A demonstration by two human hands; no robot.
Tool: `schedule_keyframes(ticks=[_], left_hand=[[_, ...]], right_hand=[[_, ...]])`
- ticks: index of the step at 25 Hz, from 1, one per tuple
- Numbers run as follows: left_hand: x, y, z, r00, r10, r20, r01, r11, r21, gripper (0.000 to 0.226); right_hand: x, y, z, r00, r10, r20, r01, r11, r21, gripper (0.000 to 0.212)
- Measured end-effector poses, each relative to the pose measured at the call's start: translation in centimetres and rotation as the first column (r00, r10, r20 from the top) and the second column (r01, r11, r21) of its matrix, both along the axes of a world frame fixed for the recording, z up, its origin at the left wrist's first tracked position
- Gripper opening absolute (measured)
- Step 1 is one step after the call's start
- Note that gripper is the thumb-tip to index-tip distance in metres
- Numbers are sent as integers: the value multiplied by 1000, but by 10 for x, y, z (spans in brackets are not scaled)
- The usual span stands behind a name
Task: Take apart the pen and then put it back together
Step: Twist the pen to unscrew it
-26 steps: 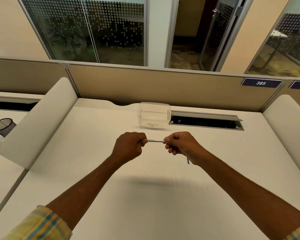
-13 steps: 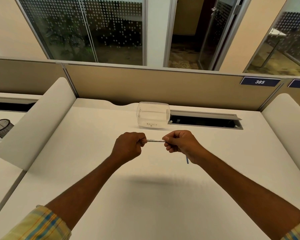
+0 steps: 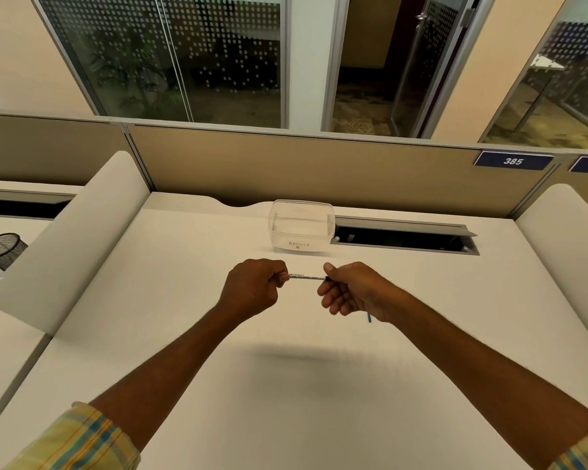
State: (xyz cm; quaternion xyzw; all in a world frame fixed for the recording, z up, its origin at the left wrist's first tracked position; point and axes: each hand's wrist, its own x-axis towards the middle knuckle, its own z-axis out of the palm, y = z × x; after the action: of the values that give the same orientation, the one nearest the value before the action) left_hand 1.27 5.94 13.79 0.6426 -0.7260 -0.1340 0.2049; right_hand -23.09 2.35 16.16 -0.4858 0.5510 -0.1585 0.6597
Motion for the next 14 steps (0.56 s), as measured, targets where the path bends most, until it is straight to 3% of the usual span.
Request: schedule_keyframes(ticks=[5, 10, 14], left_hand=[[2, 1, -5, 1000, 4, 6, -5, 999, 43, 30], [3, -3, -10, 998, 11, -62, -2, 990, 144, 28], [6, -4, -18, 997, -7, -79, 21, 984, 177, 29]], right_hand=[[1, -2, -6, 995, 7, -102, -17, 995, -94, 40], [2, -3, -21, 993, -91, -69, 76, 978, -194, 33], [-1, 2, -35, 995, -102, -20, 91, 946, -310, 4]])
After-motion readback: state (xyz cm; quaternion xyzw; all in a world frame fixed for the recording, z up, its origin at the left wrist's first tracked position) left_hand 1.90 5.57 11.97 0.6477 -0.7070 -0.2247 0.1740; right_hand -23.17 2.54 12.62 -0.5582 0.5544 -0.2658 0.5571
